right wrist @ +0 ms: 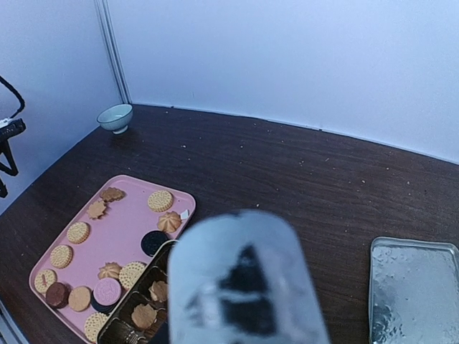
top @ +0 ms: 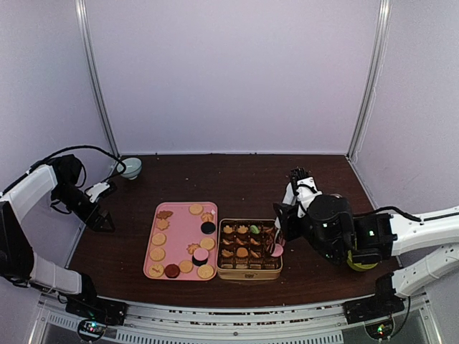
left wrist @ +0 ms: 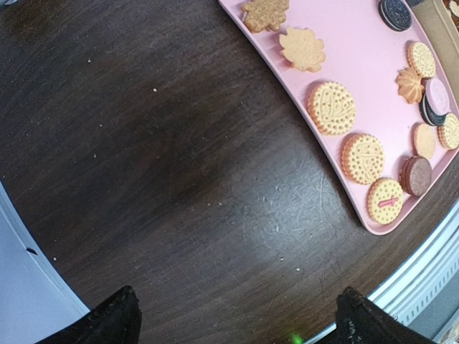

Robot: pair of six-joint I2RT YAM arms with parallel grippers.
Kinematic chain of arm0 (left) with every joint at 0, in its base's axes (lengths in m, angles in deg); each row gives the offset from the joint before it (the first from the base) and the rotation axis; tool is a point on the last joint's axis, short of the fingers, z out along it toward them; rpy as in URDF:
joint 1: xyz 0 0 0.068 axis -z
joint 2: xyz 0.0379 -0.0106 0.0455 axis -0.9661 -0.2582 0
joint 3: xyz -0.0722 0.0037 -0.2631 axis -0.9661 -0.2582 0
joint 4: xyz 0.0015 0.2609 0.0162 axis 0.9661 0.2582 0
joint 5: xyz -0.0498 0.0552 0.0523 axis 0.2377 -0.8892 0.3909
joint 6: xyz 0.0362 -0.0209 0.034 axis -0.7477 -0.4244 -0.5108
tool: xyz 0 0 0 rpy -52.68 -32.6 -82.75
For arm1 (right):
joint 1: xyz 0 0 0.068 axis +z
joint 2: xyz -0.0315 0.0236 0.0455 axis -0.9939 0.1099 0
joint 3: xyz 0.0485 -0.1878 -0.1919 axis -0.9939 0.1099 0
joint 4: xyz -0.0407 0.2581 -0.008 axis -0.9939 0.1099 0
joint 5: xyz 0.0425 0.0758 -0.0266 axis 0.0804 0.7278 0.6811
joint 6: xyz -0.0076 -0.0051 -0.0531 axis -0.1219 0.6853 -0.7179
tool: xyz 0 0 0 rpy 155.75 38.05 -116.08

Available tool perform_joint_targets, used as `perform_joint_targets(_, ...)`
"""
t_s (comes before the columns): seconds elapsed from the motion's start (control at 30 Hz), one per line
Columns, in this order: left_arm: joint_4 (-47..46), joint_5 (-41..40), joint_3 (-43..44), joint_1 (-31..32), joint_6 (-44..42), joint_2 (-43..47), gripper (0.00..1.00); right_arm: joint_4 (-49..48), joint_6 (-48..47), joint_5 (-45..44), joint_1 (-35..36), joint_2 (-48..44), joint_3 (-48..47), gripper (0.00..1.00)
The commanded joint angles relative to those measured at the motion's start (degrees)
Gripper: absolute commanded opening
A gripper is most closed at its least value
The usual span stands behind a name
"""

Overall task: Pack the cookies
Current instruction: Place the fake cookies in the empty pocket of the box.

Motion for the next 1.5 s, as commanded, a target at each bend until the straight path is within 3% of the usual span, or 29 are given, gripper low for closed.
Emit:
perform_joint_targets(0.0,-1.7,-0.6,0.0,-0.4,-0.3,0.0,0.97,-0.5,0.8,-1.8,0.6,2.6,-1.8,0.14)
perform_joint_targets(0.33,-1.6,-0.9,0.3,-0.4,-0.5,0.9,0.98,0.3,0.2,-2.4,0.7,6.3,-4.4,0.29)
perform_joint_targets(0.8,-0.5,0.9,1.0,-0.4,-1.2,1.0,0.98,-0.1,-1.3,-1.5,0.6,6.1,-4.9,0.34)
perform_joint_targets(1.27,0.6,1.5,2.9,-0.4,-1.0,0.5,0.98,-0.2,-7.7,-3.7,0.6,7.1,-8.1,0.34)
perform_joint_targets(1.47,0.8,1.6,2.0,-0.4,-1.5,0.6,0.97,-0.1,-6.3,-2.1,0.5,7.9,-7.4,0.33)
